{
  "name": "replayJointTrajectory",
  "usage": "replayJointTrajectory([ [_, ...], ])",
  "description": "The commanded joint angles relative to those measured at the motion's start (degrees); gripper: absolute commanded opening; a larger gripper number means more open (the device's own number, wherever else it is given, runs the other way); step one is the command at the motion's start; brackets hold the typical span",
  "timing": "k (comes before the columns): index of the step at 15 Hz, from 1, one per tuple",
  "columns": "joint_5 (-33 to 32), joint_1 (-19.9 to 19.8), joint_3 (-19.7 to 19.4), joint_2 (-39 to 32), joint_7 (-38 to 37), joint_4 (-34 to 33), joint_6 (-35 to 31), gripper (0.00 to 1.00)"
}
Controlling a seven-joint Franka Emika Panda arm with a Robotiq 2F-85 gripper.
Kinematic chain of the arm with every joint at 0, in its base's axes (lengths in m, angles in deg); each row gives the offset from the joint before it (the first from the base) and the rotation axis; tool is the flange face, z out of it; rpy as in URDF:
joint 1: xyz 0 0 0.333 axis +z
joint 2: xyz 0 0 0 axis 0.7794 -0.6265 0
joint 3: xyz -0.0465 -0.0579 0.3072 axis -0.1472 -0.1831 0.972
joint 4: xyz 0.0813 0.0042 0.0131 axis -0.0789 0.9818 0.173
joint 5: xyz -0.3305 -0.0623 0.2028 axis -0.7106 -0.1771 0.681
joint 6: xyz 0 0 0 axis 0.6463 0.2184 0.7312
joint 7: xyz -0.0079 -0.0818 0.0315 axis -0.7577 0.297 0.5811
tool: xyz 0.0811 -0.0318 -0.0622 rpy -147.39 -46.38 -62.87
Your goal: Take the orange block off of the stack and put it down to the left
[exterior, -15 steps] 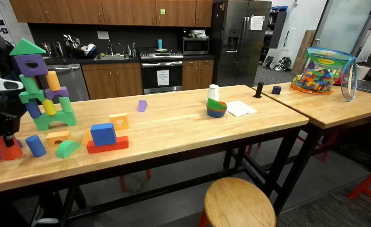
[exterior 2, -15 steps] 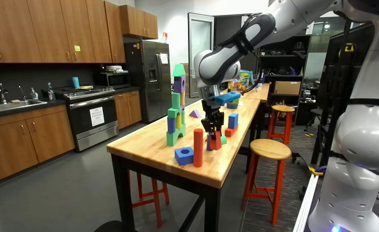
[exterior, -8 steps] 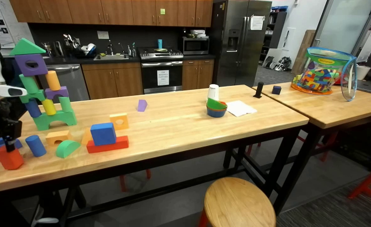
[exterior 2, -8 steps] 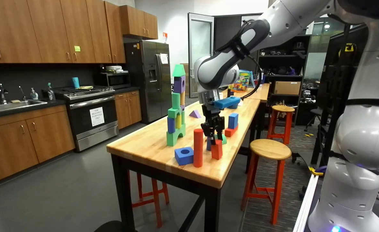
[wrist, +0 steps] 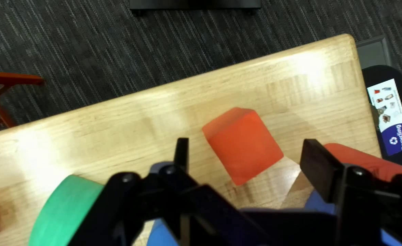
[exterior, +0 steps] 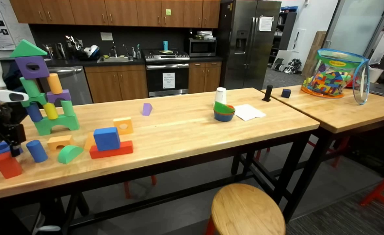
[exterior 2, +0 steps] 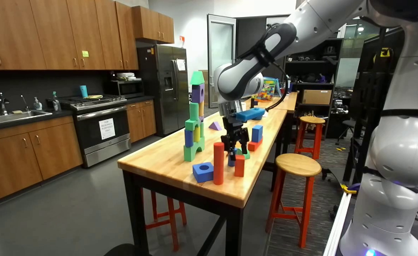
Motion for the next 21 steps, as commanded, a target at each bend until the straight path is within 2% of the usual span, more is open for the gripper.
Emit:
replayJointTrajectory([
  [1,0.0,0.1,-0.1,0.0,0.0,-0.1,0.1,0.84],
  [5,0.0,0.1,-0.1,0.0,0.0,-0.1,0.1,0.84],
  [6,0.0,0.1,-0.1,0.0,0.0,-0.1,0.1,0.96],
  [8,0.1,-0.4,-0.6,0.7,-0.1,0.1,0.2,1.00],
  [19,-7.4,-3.1,-1.8,16.3,-1.0,6.5,2.0,1.00],
  [21,-7.0,-4.0,-2.7,19.0,-0.3,7.7,2.2,1.00],
])
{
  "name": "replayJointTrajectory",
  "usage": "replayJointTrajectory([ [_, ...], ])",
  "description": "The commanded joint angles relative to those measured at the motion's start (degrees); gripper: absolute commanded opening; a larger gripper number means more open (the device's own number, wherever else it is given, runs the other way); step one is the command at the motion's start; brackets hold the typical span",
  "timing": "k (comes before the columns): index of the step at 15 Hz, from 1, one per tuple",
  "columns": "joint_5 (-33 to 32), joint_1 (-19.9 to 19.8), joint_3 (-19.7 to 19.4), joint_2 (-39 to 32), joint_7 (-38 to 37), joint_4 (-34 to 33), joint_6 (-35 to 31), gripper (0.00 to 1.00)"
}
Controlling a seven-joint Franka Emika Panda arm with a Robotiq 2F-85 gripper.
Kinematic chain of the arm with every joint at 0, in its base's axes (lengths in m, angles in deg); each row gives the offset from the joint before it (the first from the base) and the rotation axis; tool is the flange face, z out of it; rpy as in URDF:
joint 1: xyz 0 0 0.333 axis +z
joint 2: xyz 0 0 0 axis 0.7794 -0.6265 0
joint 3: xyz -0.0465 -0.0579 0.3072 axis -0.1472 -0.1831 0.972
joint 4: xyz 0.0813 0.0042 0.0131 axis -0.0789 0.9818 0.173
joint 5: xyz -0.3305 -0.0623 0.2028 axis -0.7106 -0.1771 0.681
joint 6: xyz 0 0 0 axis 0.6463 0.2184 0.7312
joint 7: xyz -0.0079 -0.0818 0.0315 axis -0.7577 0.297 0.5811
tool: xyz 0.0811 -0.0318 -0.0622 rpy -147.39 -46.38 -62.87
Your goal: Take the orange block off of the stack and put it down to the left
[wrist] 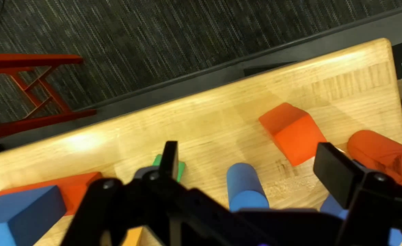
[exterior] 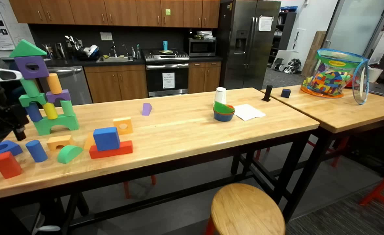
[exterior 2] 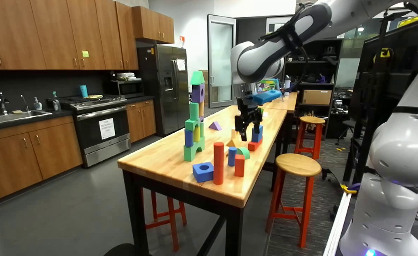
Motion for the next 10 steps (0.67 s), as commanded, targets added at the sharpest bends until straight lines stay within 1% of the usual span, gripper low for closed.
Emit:
replayJointTrajectory([
  [1,0.1,-1.6,-1.8,6.4,0.1,3.5,0.3,1.00],
  [5,1.9,-4.3,-5.0,7.2,-0.9,4.3,-2.9,1.00],
  [7,2.1,-5.8,-6.1,5.8,-2.6,4.8,-8.1,1.00],
  [8,1.4,-5.1,-5.4,6.1,-0.7,3.7,-4.6,1.00],
  [10,1.4,-6.0,-6.1,5.7,-1.1,4.3,-7.0,1.00],
])
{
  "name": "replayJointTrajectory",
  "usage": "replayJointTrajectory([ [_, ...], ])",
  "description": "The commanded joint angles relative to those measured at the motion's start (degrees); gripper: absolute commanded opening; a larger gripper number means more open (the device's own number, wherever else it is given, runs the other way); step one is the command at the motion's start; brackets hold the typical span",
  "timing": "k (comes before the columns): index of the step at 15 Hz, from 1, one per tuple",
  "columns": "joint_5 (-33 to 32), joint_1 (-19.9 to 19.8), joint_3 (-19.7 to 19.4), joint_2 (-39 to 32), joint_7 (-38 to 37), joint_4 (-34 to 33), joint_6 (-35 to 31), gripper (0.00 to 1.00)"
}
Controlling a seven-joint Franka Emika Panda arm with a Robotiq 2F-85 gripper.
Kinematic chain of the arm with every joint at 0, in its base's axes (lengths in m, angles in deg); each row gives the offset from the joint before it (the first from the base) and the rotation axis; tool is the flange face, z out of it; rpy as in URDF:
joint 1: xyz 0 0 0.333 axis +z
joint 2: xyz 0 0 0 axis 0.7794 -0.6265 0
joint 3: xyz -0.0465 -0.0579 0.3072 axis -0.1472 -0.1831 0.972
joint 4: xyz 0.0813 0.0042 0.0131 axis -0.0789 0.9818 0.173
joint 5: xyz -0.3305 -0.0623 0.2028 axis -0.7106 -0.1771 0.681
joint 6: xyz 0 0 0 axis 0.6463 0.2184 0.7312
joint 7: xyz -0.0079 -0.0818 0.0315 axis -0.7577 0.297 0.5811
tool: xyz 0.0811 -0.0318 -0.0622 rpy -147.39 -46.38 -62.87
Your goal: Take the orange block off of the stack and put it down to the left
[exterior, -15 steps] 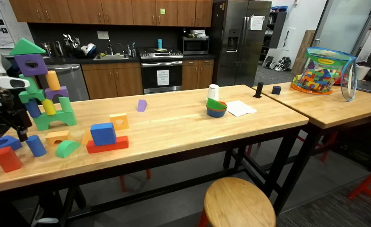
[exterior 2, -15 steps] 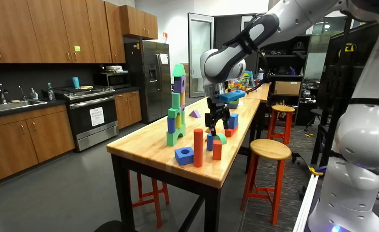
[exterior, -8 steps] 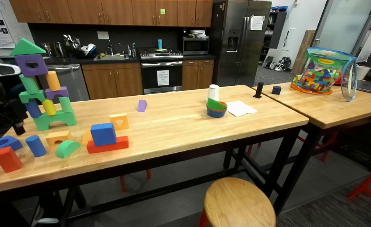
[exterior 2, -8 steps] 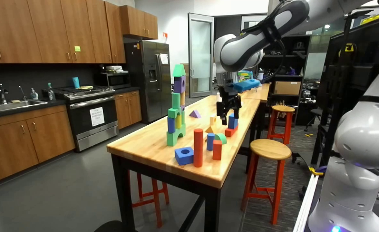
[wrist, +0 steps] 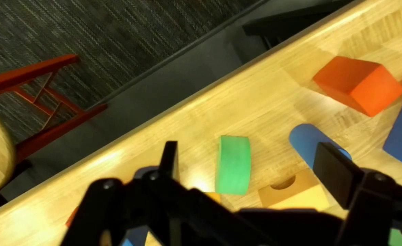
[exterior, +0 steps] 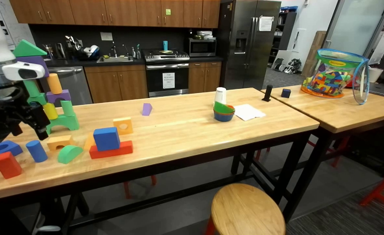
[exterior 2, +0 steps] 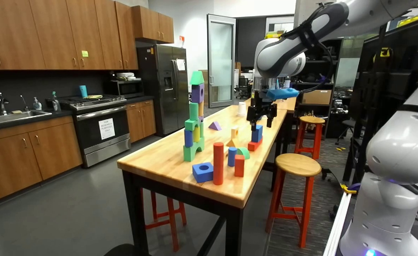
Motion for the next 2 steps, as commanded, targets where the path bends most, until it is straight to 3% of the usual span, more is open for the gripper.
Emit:
replayJointTrajectory([
  [1,0.2,-0.4,0.2,-0.1,-0.1,0.0,-0.2,1.00],
  [2,0.2,-0.4,0.2,-0.1,-0.3,0.1,-0.3,1.00],
])
